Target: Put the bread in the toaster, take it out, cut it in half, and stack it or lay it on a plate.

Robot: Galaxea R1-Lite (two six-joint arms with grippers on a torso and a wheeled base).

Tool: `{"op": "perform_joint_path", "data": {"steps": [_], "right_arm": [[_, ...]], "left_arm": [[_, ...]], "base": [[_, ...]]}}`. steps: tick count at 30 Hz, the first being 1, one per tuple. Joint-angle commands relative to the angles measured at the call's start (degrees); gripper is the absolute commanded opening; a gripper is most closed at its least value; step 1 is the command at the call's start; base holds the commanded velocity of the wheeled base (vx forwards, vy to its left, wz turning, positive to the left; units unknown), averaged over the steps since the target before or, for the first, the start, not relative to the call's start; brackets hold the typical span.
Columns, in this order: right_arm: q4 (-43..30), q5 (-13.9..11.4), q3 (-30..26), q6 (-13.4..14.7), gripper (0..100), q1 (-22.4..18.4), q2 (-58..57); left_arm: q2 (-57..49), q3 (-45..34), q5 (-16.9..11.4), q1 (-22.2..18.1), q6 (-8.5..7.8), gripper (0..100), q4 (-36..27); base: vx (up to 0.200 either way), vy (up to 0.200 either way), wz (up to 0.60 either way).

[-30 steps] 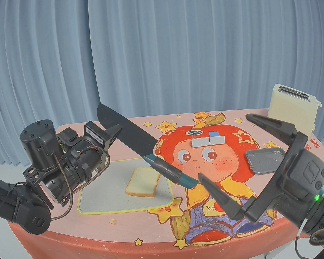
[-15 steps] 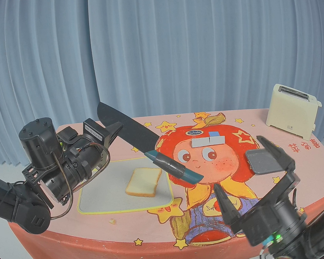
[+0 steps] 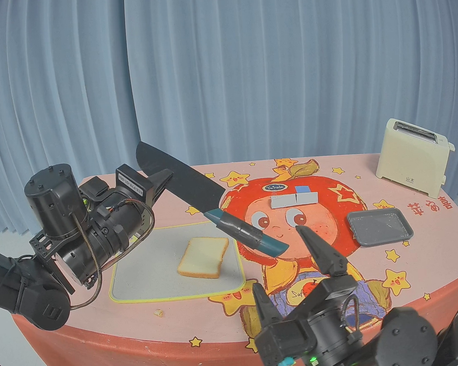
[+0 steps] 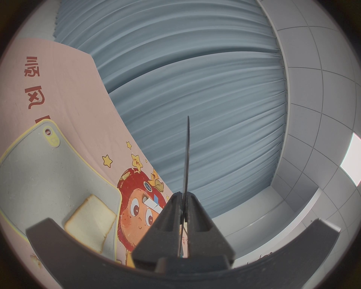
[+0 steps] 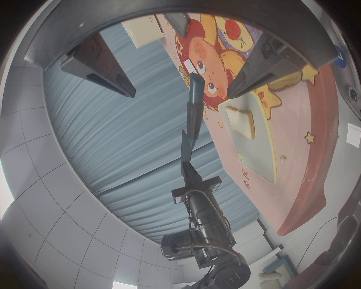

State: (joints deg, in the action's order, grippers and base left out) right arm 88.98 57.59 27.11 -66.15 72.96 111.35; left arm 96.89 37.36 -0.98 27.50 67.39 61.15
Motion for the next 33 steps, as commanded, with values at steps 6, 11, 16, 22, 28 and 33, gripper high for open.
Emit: {"op": "perform_joint_path", "data": {"steps": [6, 11, 16, 22, 28, 33], "right_arm": [[0.6, -0.8, 11.6, -3.1, 100, -2.8, 9.6], [0.6, -5.2, 16.5, -5.0, 100, -6.0, 12.6], [0.6, -9.0, 19.0, -6.6, 100, -10.0, 13.6], [0.6, -12.7, 18.9, -6.7, 100, -12.2, 14.3], [0.7, -13.1, 19.0, -6.6, 0, -12.3, 15.1], [0.6, -13.2, 19.8, -6.7, 0, -12.8, 15.3]], "left_arm": [[0.0, -0.3, -0.1, 0.0, 0.02, 0, 0.0], [0.0, -0.3, -0.1, 0.0, 0.02, 0, 0.0], [0.0, -0.4, -0.2, 0.0, 0.02, 0, 0.0], [0.0, -0.4, -0.2, 0.0, 0.11, 0, 0.0], [0.0, -0.5, -0.4, 0.0, 0.11, 0, 0.0], [-0.1, -0.7, -0.5, 0.3, 0.11, 0, 0.0]], "base": [[0.000, 0.000, 0.00], [0.000, 0.000, 0.00], [0.000, 0.000, 0.00], [0.000, 0.000, 0.00], [0.000, 0.000, 0.00], [0.000, 0.000, 0.00]]}}
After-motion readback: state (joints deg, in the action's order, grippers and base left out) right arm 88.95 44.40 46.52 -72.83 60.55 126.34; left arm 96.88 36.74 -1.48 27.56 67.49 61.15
